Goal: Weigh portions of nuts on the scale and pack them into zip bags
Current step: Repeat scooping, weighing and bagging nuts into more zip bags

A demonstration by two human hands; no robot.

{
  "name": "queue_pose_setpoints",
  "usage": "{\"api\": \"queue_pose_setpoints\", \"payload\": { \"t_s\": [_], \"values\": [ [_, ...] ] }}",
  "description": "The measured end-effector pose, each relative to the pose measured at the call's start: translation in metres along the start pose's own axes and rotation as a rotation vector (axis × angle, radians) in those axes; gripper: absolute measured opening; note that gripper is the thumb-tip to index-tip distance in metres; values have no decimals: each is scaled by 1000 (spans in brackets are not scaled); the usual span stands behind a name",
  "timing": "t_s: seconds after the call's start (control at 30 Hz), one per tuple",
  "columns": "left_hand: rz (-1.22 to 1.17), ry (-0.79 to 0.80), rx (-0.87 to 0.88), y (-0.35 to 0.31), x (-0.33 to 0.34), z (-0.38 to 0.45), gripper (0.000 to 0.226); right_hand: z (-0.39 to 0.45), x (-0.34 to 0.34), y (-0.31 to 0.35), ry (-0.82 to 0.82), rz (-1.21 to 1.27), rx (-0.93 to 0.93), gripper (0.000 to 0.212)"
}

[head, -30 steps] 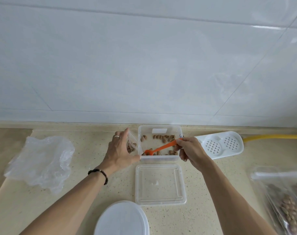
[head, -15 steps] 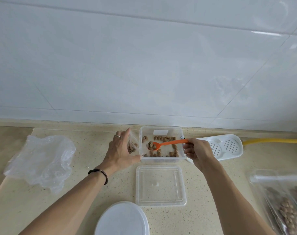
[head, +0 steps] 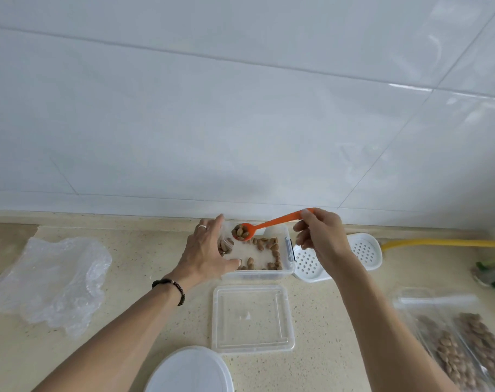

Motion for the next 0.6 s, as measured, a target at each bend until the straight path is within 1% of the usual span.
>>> {"api": "queue_pose_setpoints", "payload": {
  "t_s": [0.1,0.2,0.3,0.4,0.47,0.6],
  "values": [
    [-53,-6,0,-6,-2,-1,98,-6,9,7,136,-203,-109,20],
    [-119,-15,-18,-8,-5,-3,88,-11,10,15,204,-328,-193,17],
    [-169,-15,-38,-5,-5,-4,72,-14,9,18,236,-410,-217,17],
    [-201,-24,-37,-6,-6,-8,71,-18,11,19,302,-455,-201,16],
    [-197,-31,-28,-9,-6,-11,76,-19,10,20,319,-462,-204,15],
    [-203,-23,-2,-13,-7,-13,108,-24,5,25,201,-400,-261,16]
  ]
}}
Point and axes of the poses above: each hand's wrist, its own z-axis towards the middle knuckle, its own x-axis out of the palm, y = z × x, the point moved 1 cm from there along z, towards the middle knuckle, and after that the axes turned 15 degrees about y, right-handed, at the moved point
